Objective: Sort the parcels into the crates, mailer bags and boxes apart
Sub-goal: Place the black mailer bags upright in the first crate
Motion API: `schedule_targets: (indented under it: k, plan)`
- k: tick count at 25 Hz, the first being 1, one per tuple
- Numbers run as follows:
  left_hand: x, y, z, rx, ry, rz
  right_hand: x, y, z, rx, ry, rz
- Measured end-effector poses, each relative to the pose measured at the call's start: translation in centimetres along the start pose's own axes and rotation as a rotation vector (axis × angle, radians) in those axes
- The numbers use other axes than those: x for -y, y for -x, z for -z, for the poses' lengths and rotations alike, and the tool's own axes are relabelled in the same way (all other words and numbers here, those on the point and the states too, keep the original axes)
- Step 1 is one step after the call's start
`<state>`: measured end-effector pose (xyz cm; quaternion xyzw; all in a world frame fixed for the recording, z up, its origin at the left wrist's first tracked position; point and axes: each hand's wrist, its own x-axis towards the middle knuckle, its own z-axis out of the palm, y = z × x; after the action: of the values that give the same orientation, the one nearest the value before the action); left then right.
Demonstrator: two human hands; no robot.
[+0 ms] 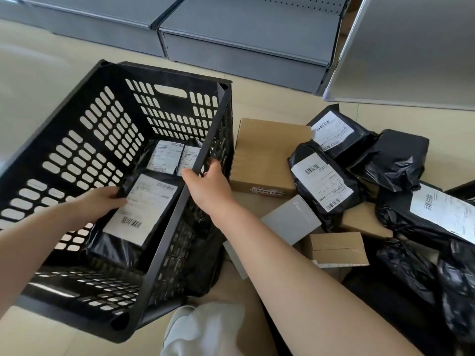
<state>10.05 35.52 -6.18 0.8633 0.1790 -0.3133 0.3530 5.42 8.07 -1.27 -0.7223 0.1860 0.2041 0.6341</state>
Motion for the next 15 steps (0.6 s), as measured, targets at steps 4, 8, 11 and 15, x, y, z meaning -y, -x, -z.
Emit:
schedule_targets:
  k: [4, 8, 11, 15]
  plan:
    - [1.8, 0.1, -1.6, 0.114, 0.055, 0.101, -0.6, -0.4, -0.6, 0.007, -0.012, 0.014]
    - [2.2, 0.5, -2.5, 0.214, 0.007, 0.112, -0.6, -0.6, -0.5, 0.006, 0.009, 0.013]
    - [2.5, 0.7, -2.3, 0.236, -0.019, 0.123, -0.5, -0.4, -0.3, 0.006, 0.015, 0.015]
    - [2.3, 0.6, -2.7, 0.226, -0.043, 0.1, -0.4, -0.2, -0.3, 0.005, 0.013, 0.028]
